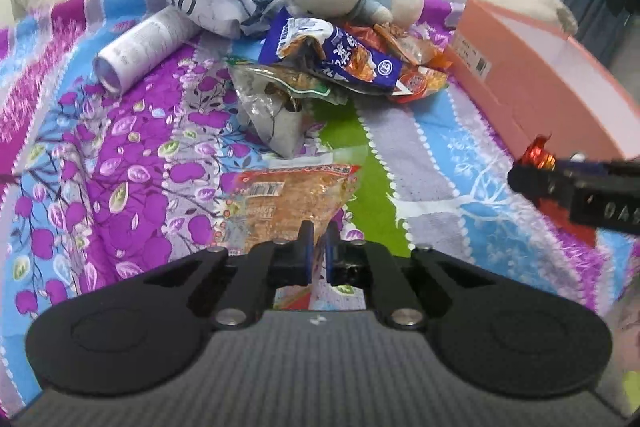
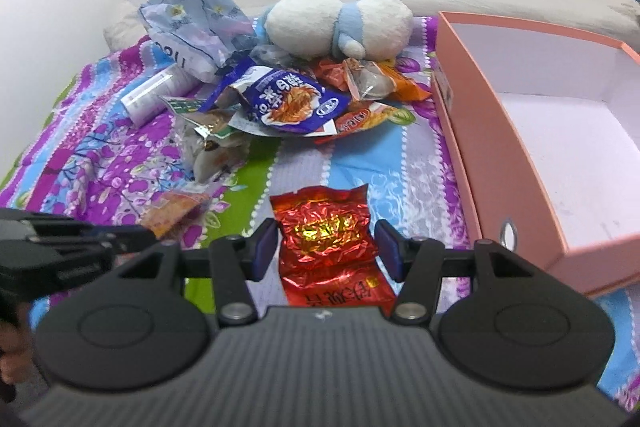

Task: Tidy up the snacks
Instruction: 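Grasp the clear dried-meat bag with the left tool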

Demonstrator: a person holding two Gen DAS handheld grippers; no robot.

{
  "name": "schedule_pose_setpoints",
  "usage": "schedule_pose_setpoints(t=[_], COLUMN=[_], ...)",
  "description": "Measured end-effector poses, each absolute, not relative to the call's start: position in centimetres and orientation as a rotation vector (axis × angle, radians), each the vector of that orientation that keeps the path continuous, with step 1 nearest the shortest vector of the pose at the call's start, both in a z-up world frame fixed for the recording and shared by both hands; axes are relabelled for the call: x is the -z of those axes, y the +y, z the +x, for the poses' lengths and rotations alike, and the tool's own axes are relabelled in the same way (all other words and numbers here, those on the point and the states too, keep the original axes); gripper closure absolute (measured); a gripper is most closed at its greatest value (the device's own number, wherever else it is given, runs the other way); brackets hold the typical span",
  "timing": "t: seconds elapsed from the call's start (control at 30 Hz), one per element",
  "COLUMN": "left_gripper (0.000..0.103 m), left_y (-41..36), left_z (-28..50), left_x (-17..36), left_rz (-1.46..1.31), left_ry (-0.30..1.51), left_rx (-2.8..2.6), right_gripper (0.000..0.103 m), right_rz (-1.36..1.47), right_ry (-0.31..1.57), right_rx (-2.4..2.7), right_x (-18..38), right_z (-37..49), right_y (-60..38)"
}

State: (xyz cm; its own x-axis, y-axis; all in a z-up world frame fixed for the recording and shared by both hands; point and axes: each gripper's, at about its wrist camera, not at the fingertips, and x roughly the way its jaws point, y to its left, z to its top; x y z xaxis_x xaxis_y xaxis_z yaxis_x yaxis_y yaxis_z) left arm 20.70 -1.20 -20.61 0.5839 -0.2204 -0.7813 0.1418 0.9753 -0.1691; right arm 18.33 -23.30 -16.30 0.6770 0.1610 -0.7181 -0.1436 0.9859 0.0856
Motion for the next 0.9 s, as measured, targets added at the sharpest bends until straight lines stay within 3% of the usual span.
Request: schedule_pose_setpoints(t=[0.43, 0.9], left_gripper=[0.098, 0.099], left_y=[0.8, -3.0], left_z=[19.4, 18.9], left_x=[19.5, 11.1], left_rz=[-0.172, -0.186], left_ry=[0.901, 0.764], left_rx=[0.255, 0.217], right_gripper=[0.046, 0.046], right_rz=[0.056, 0.077], right_ry=[0.81, 0.716], right_rx=[-0.057, -0.098], right_x=[15.4, 10.1], right_z=[14.7, 14.6], right_y=[-20.8, -23.6])
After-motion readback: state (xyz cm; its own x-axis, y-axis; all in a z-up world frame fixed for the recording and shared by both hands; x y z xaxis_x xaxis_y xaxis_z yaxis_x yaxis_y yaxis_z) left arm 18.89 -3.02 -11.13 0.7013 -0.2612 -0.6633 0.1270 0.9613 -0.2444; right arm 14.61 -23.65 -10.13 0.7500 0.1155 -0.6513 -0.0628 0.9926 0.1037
